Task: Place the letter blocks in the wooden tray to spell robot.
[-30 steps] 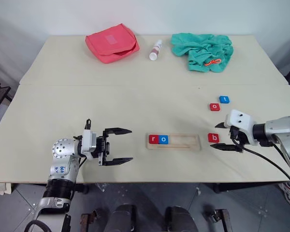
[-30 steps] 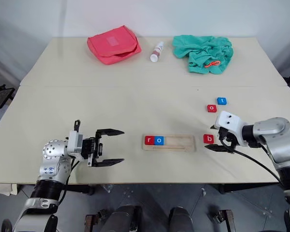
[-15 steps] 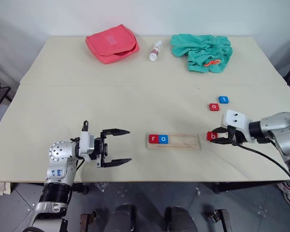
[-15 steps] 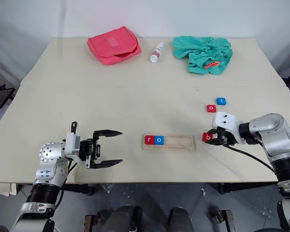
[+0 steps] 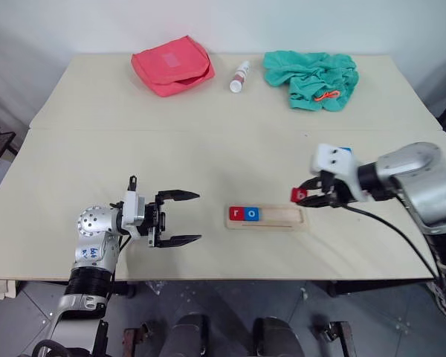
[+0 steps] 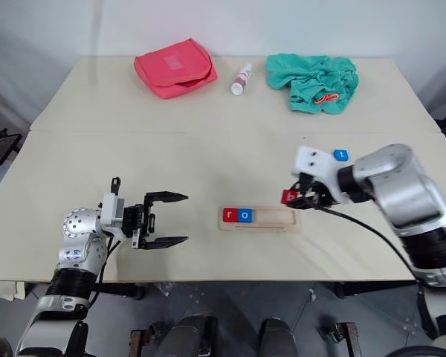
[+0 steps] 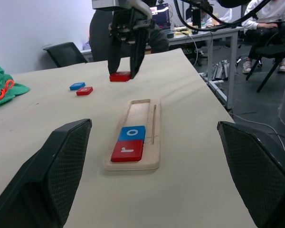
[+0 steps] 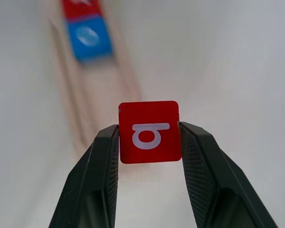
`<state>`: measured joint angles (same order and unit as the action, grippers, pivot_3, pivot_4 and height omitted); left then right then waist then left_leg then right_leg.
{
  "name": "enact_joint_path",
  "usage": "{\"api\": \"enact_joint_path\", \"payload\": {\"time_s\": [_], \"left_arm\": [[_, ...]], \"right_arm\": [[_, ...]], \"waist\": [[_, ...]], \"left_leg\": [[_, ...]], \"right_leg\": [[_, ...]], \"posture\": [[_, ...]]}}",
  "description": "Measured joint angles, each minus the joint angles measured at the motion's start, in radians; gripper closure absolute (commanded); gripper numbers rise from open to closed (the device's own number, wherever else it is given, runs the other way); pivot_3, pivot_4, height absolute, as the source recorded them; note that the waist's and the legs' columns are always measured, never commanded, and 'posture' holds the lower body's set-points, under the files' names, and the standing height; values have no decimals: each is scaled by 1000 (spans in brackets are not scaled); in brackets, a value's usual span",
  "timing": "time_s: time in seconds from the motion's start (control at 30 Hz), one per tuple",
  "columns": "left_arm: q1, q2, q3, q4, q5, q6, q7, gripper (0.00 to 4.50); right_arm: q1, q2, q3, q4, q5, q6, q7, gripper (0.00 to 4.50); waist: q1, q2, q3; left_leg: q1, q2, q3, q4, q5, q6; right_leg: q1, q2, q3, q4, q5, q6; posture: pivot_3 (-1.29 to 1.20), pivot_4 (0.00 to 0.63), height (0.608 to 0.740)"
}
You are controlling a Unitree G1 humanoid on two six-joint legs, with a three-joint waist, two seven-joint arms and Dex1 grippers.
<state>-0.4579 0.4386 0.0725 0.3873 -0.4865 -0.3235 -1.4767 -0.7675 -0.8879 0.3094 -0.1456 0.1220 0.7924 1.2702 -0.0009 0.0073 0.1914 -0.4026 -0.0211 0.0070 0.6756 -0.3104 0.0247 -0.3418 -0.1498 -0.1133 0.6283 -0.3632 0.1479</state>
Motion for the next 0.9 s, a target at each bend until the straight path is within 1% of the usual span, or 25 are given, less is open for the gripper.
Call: {"api": "enact_joint_path", "payload": {"time_s": [0.07, 0.2, 0.47, 0.63, 0.87, 0.9], "left_arm": [[-4, -1, 0, 11, 0, -5, 0, 0], [-3, -1, 1, 15, 0, -9, 0, 0], [30, -1, 5, -16, 0, -9, 10, 0], [31, -1, 6, -20, 0, -9, 20, 0], [31, -1, 6, -21, 0, -12, 26, 0], [31, -1, 6, -21, 0, -13, 27, 0]], "right_arm": [[-5, 40, 47, -5, -4, 16, -15, 3038], [-43, 80, 108, 24, -29, 18, -37, 3038], [-58, 92, 156, 46, -46, -2, -24, 3038], [-58, 100, 159, 46, -46, -7, -19, 3038], [-58, 105, 170, 45, -64, -5, -17, 585], [-58, 105, 170, 41, -64, 0, -17, 296]], "waist": [[2, 0, 0], [0, 0, 0], [-3, 0, 0], [-1, 0, 0], [-2, 0, 0], [-2, 0, 0]], "left_leg": [[-1, -1, -1, 1, 0, 0], [-2, -1, -2, 2, 0, 0], [-2, -1, -3, 2, 0, 0], [-2, -1, -3, 2, 0, 0], [-2, -1, -3, 2, 0, 0], [-2, -1, -3, 2, 0, 0]], "right_leg": [[0, 0, 0, 1, 0, 0], [0, 0, -1, 1, 0, 0], [-1, 0, -1, 1, 0, 0], [0, 0, -1, 1, 0, 0], [-1, 0, -1, 1, 0, 0], [-1, 0, -1, 2, 0, 0]], "posture": [[0, 150, 740], [0, 150, 740], [0, 150, 740], [0, 150, 740], [0, 150, 740], [0, 150, 740]]}}
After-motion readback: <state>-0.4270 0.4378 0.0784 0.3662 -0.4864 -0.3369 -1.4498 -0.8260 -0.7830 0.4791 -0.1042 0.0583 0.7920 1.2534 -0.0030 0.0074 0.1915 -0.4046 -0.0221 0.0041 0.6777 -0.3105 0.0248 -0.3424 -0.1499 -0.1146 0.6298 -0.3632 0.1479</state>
